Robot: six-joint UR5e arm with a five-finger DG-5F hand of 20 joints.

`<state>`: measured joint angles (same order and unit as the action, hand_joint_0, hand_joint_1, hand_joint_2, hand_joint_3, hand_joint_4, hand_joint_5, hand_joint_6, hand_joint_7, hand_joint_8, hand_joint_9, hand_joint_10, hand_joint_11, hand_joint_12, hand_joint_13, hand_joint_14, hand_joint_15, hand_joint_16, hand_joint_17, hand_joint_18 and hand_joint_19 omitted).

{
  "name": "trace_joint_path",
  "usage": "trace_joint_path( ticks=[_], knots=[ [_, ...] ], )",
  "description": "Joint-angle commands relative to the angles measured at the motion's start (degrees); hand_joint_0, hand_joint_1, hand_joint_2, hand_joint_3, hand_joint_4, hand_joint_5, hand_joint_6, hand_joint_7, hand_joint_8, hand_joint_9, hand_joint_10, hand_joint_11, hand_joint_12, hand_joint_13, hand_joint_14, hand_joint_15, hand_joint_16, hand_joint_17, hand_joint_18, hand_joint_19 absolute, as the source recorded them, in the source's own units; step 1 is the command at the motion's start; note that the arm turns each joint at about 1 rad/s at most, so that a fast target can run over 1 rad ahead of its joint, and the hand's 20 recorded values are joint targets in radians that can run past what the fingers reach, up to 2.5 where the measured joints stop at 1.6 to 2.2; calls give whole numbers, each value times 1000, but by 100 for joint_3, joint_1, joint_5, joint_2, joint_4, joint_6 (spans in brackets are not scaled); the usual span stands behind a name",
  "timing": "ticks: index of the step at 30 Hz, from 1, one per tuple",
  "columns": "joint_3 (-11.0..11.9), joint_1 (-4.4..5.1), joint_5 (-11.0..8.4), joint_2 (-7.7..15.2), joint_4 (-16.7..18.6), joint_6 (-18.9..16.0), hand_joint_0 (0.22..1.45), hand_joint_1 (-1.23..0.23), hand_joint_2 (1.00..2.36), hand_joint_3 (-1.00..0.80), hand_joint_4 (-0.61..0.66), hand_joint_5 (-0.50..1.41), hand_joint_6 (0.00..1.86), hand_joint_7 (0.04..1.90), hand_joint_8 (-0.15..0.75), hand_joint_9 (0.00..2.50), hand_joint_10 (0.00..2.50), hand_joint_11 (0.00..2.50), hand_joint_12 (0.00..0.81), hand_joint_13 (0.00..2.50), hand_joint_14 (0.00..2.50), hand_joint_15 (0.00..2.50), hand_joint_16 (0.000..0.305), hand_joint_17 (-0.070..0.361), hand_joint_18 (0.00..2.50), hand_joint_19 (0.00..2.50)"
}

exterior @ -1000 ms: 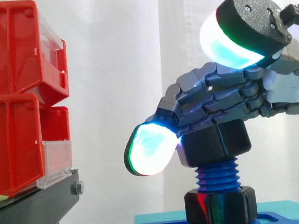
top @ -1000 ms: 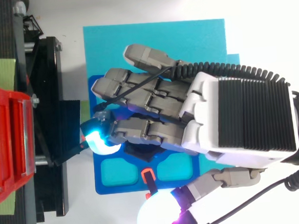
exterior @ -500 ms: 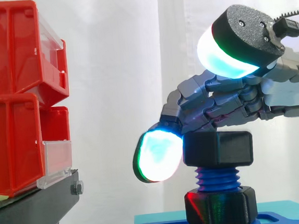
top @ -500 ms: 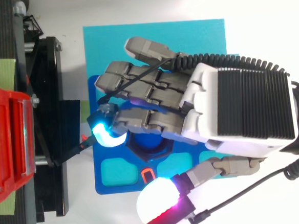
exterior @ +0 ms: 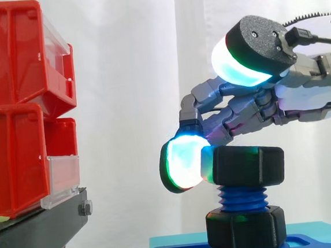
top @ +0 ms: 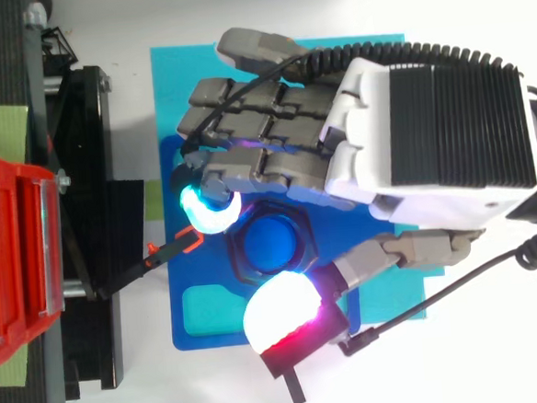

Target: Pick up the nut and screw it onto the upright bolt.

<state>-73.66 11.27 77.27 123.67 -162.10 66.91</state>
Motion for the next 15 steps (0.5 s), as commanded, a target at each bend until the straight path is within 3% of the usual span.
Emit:
trace_joint_path(
  ticks=[1, 9, 15],
  knots=[
    [44, -116, 148, -1, -41, 6, 508, -150, 1000, -500, 290, -41, 502, 1269, 335, 561, 0, 0, 286, 421, 0, 0, 31, 70, 207, 0],
    [97, -265, 298, -1, -50, 41, 526, -193, 1000, -500, 171, 44, 500, 1361, 293, 873, 0, 0, 229, 608, 0, 0, 23, 52, 370, 0],
    [326, -406, 509, -1, -270, 67, 528, -238, 1000, -500, 85, 84, 545, 1318, 224, 1268, 0, 0, 166, 831, 0, 0, 18, 40, 588, 0]
  ],
)
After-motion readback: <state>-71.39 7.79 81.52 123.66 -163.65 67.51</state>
